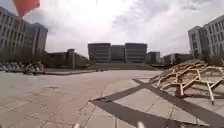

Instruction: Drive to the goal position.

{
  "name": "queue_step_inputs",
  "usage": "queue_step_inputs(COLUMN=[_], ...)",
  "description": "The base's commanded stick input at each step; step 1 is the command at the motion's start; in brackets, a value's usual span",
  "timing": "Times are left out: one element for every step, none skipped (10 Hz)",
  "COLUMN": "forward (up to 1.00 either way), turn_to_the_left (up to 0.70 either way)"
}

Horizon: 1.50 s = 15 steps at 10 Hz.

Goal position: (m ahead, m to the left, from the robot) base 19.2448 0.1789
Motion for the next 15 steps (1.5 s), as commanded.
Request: queue_step_inputs(forward=[0.7,0.7,0.7,0.7,0.7,0.7,0.7,0.7,0.7,0.7,0.7,0.7,0.7,0.7,0.7], turn_to_the_left=[0.0,0.0,0.0,0.0,0.0,0.0,0.0,0.0,0.0,0.0,0.0,0.0,0.0,0.0,0.0])
